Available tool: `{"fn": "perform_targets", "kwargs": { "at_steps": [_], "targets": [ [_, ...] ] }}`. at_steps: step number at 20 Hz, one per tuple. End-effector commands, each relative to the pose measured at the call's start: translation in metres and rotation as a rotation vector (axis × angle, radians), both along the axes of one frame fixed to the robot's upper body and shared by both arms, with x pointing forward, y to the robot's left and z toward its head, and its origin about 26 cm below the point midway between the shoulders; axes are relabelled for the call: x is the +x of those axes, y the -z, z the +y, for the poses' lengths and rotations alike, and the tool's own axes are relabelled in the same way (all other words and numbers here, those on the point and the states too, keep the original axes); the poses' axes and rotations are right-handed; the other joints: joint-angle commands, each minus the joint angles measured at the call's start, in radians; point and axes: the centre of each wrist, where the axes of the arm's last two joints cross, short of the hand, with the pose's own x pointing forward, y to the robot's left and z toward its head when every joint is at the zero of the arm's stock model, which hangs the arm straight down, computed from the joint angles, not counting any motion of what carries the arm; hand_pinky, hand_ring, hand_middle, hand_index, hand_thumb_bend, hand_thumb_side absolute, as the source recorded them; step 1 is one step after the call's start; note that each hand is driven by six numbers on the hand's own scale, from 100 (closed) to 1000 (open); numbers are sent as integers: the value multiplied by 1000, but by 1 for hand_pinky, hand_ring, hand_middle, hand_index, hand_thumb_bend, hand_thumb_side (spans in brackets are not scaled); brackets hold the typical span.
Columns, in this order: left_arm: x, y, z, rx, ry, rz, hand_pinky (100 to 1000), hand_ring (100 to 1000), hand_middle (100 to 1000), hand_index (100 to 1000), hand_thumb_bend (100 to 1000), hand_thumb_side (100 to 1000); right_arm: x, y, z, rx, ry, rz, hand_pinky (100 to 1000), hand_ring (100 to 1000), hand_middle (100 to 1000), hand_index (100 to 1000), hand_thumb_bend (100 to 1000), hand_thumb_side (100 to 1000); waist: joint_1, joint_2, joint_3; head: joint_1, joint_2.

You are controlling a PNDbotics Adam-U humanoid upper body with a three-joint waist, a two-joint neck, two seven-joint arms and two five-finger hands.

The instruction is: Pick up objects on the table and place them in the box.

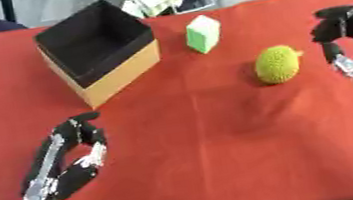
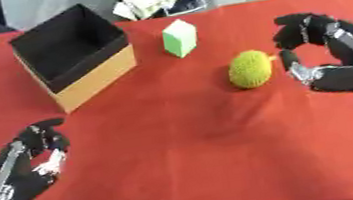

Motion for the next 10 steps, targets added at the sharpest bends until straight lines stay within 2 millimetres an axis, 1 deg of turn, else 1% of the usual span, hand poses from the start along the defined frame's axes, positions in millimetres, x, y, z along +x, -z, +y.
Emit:
{"fn": "perform_targets", "kwargs": {
  "at_steps": [1, 4, 10],
  "targets": [
    [0, -6, 3, 11, 10, -19, 599, 596, 509, 811, 100, 416, 9, -13, -16, -98, 8, 3, 720, 727, 719, 900, 100, 393, 0, -15, 2, -5, 5],
    [0, -6, 3, 12, 12, -17, 600, 596, 509, 812, 100, 417, 20, -13, -20, -139, 20, 34, 721, 732, 727, 902, 100, 458, 0, -16, 4, -9, 5],
    [0, -6, 2, 11, 19, -15, 599, 595, 509, 812, 100, 416, 46, -6, -25, -184, 42, 76, 723, 736, 735, 902, 100, 504, 3, -18, 10, -15, 5]
  ]
}}
